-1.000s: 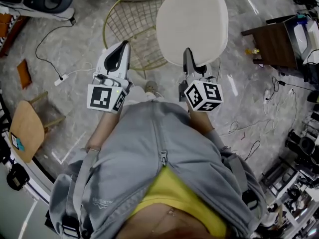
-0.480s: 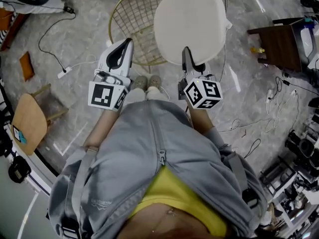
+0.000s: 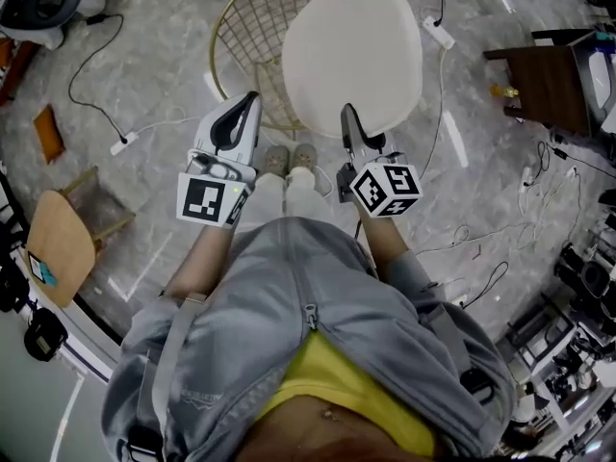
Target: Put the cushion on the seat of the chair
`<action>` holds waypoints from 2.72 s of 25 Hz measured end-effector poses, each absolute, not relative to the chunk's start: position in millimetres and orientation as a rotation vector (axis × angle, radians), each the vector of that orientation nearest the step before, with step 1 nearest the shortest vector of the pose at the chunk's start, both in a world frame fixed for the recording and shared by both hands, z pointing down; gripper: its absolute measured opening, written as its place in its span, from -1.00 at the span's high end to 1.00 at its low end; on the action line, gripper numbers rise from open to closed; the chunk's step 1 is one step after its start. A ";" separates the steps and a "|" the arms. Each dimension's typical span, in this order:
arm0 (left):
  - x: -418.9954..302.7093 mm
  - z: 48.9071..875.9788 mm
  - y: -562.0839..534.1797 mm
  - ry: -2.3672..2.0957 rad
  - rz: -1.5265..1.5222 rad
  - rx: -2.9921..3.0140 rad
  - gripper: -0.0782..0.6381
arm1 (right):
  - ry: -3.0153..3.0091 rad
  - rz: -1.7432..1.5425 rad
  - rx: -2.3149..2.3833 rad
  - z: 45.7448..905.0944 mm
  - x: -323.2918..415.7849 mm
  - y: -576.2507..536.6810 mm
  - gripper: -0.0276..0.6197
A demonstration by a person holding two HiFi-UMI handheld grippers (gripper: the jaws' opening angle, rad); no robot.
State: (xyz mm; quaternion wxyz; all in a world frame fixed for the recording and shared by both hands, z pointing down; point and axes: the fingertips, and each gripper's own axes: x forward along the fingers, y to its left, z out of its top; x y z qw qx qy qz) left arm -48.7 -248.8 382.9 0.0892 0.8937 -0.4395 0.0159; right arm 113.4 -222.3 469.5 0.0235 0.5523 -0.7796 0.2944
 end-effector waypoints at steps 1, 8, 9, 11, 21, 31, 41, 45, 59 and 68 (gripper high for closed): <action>-47.8 388.6 -251.6 -1.302 0.051 2.655 0.79 | -2.423 0.928 1.697 474.9 111.8 -224.1 0.78; -59.1 421.0 -263.0 -1.303 0.083 2.616 0.79 | -2.481 1.067 1.631 511.2 90.1 -232.0 0.78; -59.5 426.1 -264.1 -1.308 0.086 2.610 0.79 | -2.487 1.088 1.624 517.6 89.1 -233.4 0.78; -60.4 436.7 -265.1 -1.316 0.098 2.595 0.79 | -2.496 1.141 1.611 530.9 87.3 -235.8 0.78; -60.3 476.8 -270.0 -1.306 0.172 2.563 0.79 | -2.533 1.515 1.522 595.0 80.5 -248.0 0.78; -49.7 502.7 -279.1 -1.283 0.232 2.550 0.79 | -2.476 1.828 1.488 651.3 89.3 -266.3 0.78; -43.1 533.7 -290.2 -1.251 0.295 2.525 0.79 | -2.342 1.978 1.428 715.0 90.2 -278.7 0.78; -40.4 541.7 -295.4 -1.247 0.306 2.526 0.79 | -2.284 2.006 1.408 737.4 100.4 -284.9 0.78; -26.3 556.4 -299.0 -1.228 0.324 2.504 0.79 | -1.997 1.959 1.584 789.8 131.8 -291.9 0.72; -15.0 557.5 -294.6 -1.204 0.319 2.497 0.79 | -1.681 1.914 1.668 823.9 144.9 -294.7 0.45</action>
